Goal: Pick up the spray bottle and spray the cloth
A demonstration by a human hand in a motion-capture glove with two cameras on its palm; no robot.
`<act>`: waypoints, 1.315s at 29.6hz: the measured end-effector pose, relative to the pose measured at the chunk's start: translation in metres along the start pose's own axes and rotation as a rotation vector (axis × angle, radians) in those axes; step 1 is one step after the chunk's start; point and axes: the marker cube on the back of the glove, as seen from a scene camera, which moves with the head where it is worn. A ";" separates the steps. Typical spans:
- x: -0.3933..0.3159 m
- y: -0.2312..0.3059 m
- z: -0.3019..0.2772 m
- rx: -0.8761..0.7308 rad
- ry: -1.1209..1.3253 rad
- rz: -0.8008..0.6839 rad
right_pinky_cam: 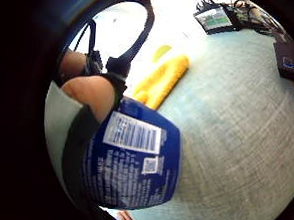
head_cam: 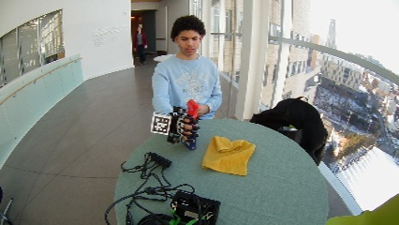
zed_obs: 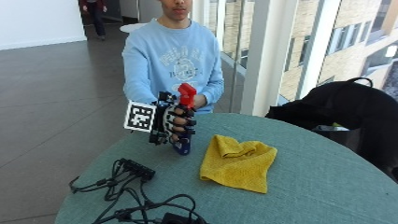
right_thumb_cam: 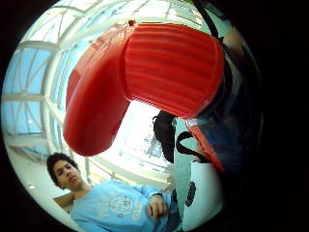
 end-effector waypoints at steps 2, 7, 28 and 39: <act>-0.003 -0.002 0.000 -0.022 0.014 0.011; -0.016 -0.007 -0.003 -0.106 0.052 0.000; -0.054 -0.044 -0.014 -0.340 0.219 0.152; -0.060 -0.044 -0.006 -0.419 0.279 0.232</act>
